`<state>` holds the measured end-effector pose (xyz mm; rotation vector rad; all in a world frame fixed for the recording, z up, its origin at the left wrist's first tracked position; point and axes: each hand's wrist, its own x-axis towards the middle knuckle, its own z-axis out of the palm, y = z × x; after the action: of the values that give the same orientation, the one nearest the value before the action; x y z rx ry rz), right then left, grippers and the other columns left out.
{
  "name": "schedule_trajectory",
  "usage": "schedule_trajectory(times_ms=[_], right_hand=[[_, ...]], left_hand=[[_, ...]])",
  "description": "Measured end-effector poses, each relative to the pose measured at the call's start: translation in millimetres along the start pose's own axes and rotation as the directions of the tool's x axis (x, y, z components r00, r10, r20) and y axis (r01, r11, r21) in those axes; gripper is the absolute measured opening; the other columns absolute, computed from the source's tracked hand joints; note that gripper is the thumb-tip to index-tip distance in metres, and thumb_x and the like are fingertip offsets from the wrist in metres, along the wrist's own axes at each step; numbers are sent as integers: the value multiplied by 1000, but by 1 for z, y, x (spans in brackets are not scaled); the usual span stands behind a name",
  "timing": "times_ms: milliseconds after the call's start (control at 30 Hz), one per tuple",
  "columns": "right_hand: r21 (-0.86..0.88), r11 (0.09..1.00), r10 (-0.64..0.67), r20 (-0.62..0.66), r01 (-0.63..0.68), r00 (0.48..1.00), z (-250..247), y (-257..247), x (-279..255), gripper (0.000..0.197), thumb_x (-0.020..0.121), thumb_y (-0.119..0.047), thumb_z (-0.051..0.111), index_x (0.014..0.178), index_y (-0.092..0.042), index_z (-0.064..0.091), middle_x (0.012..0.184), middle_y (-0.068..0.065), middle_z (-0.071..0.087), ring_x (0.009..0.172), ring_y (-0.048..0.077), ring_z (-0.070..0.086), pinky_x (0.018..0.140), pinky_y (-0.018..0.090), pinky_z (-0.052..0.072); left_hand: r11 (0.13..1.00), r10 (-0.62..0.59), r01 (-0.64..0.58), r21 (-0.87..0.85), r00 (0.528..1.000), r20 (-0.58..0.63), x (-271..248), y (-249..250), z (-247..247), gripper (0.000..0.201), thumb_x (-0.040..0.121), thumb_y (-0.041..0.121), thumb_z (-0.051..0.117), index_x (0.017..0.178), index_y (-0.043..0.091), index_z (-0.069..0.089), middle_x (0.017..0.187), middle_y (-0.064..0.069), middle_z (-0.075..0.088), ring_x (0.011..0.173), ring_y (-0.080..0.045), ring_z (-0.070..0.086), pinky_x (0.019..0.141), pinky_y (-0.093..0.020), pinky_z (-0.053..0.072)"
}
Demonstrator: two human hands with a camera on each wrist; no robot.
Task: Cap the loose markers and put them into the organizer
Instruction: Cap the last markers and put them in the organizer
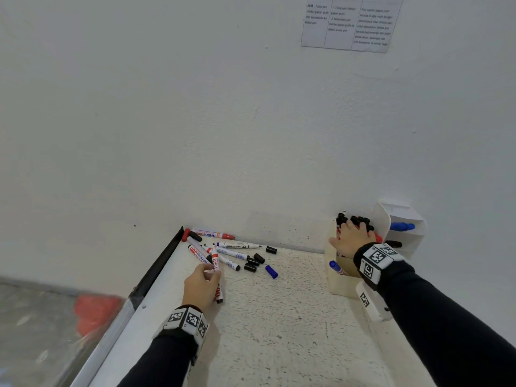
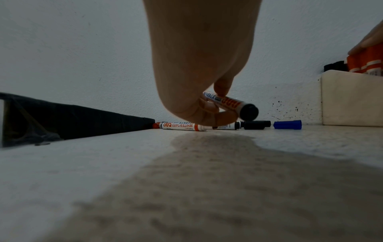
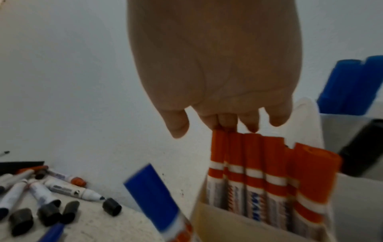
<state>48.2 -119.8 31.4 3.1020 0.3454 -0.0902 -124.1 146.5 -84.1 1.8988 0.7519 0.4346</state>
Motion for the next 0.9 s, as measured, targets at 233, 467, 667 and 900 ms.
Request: schedule_trajectory(times_ms=[233,467,667,900], right_hand=[[335,855,-352,-182,395,918,-11,-73,-18,27,95,-21,43,113,-10,60,125,8,55,111,21,51,94,28,42],[420,792,-574,262,444,776,56,-139,-38,48,96,-24,43,142,-12,35,146,8,37,131,24,38,107,30,30],[388,842,-468,182,374,865,96,-157,-31,52,92,-18,47,142,-16,31,146,5,27,131,21,38,109,29,32],[372,876,-386,157,307,909,100,-162,-23,15,87,-22,57,80,-20,44,97,2,51,82,16,48,60,20,36]], left_hand=[[1000,-15,15,-11,1000,-19,2,-1,-2,27,91,23,55,115,10,52,75,4,56,67,-9,56,63,-22,50],[998,22,-21,57,999,-30,3,-3,-2,28,97,16,41,120,7,51,104,-8,61,88,-19,53,76,-26,42],[995,30,-28,96,999,-18,8,-9,1,28,97,16,34,115,8,54,110,-11,59,94,-19,51,81,-26,38],[985,55,-66,157,996,77,7,-8,1,22,89,22,58,110,13,59,100,-2,56,79,-9,50,72,-16,40]])
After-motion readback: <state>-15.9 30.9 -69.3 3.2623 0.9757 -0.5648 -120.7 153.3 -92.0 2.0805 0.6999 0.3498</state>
